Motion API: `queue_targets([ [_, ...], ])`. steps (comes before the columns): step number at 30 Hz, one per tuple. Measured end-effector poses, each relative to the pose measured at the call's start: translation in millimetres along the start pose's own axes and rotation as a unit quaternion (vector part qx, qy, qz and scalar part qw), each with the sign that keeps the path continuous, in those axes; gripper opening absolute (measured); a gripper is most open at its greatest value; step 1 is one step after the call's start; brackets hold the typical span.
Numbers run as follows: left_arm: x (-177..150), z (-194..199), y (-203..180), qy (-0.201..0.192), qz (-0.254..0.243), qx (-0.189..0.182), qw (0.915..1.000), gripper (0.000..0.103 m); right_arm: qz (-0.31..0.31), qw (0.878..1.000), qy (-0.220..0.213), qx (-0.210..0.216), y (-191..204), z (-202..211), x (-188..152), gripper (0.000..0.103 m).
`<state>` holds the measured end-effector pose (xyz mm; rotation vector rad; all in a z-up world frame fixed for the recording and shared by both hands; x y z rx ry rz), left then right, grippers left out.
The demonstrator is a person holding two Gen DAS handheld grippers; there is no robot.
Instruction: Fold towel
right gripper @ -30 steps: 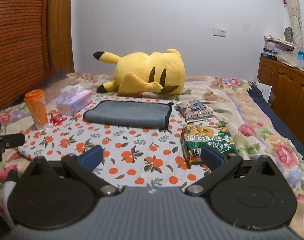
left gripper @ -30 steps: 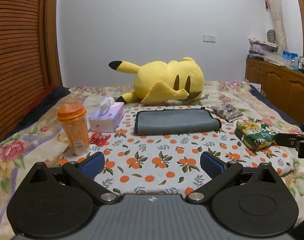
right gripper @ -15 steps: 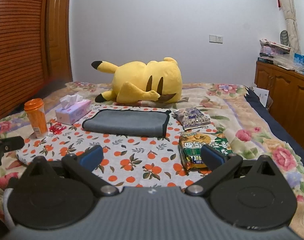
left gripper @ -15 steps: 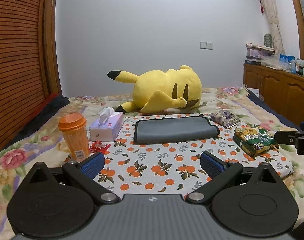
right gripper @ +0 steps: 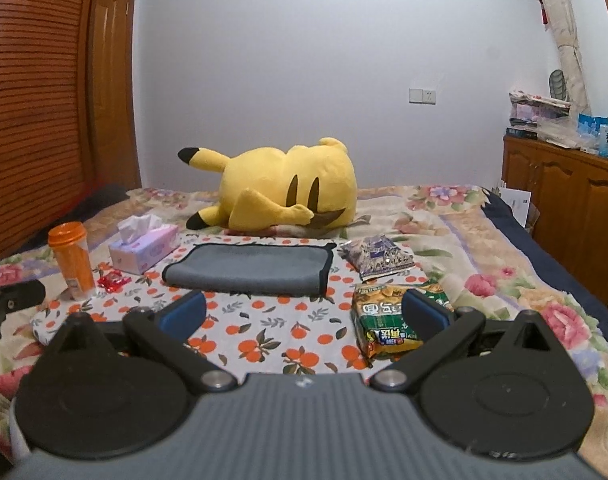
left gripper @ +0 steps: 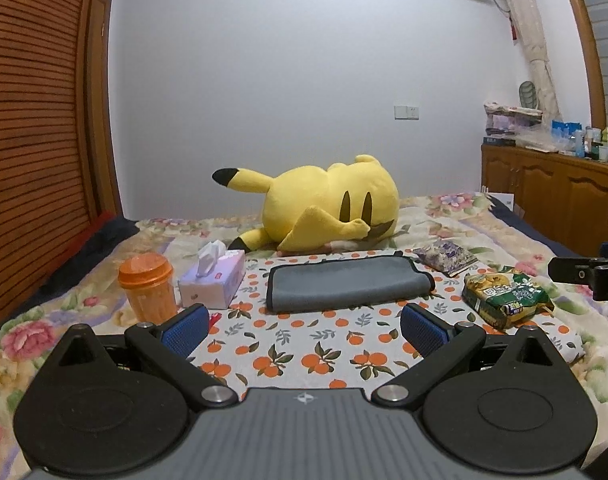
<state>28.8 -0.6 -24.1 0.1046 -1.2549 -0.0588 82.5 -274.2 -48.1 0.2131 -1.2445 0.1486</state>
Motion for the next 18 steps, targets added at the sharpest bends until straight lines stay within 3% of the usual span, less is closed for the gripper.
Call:
queue_targets([
  [10, 2.5, 6.9, -3.5, -0.019, -0.012, 0.0, 0.9997, 0.103, -0.001, 0.999, -0.033, -0.008, -2.2, 9.0, 3.9, 0.103],
  [18, 1.2, 6.1, -4.6, -0.017, -0.016, 0.0, 0.9997, 0.103, -0.003, 1.0, -0.03, -0.009, -3.2, 6.1, 3.5, 0.103],
])
Point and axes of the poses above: each gripper's, at about its wrist camera, not at the fingertips, and z roughly against the way its jaws point, y to its left, x to its top, the point moved 3 cm from there along -z, roughly the way its jaws point, and after that the axes turned 4 degrees about x, right-handed, at the moved point
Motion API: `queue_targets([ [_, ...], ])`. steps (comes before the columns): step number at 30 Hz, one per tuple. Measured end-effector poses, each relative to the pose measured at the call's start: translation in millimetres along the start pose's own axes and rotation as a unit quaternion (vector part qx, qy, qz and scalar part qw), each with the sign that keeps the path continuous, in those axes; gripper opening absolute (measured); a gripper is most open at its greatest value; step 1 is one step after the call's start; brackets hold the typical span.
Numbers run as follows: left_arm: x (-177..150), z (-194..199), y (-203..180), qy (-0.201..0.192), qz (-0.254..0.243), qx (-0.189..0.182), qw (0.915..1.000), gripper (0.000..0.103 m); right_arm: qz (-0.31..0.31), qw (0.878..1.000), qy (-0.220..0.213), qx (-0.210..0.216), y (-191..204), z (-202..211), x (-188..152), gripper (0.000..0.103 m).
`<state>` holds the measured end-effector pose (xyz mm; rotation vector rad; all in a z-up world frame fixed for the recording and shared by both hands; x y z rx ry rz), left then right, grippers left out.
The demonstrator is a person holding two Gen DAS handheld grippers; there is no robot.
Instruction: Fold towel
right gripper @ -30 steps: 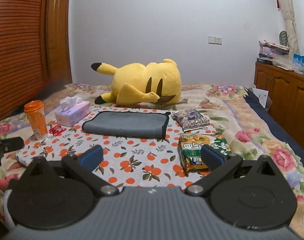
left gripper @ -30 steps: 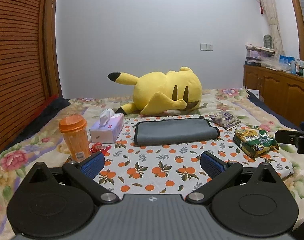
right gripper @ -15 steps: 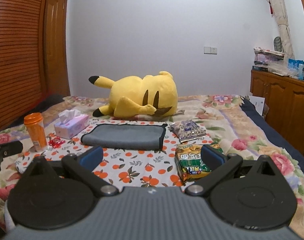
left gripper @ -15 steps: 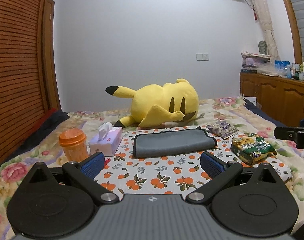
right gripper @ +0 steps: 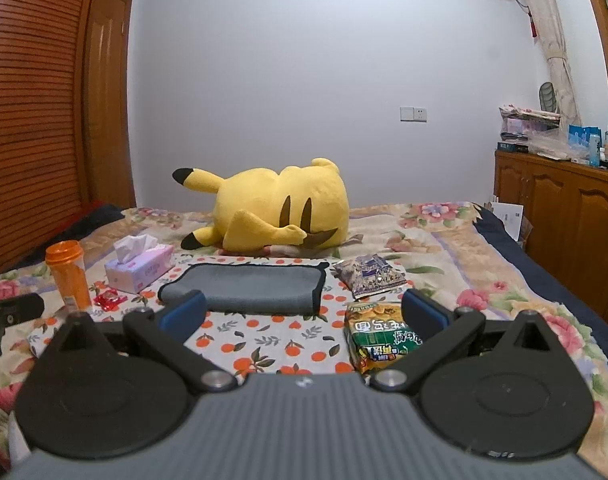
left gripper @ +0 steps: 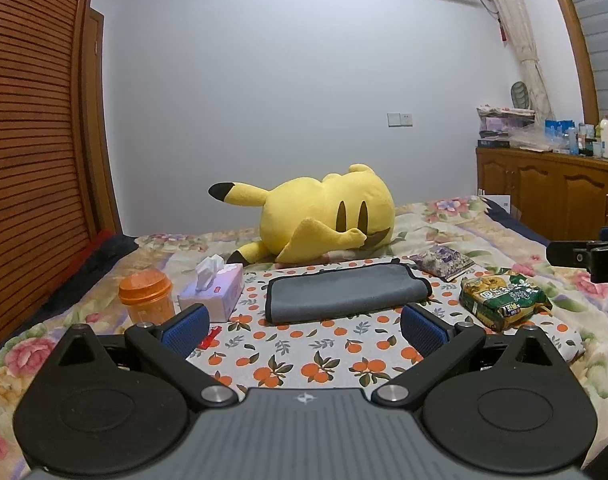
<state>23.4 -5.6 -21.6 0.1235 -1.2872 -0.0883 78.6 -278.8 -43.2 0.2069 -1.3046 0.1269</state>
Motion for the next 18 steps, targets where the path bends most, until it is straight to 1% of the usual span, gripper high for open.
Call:
queue_targets([
  [18, 0.3, -1.8, 0.5, 0.003, 0.0, 0.001, 1.0, 0.103, 0.0, 1.0, 0.002, 0.0, 0.5, -0.2, -1.2, 0.103],
])
Point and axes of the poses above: each gripper's, at about its wrist camera, not at the fingertips, and z roughly against the way its jaws point, y to its left, x to its top, the point moved 3 cm from there along -z, roughly the way its jaws point, and after that the axes turned 4 degrees about x, right-handed, at the moved point
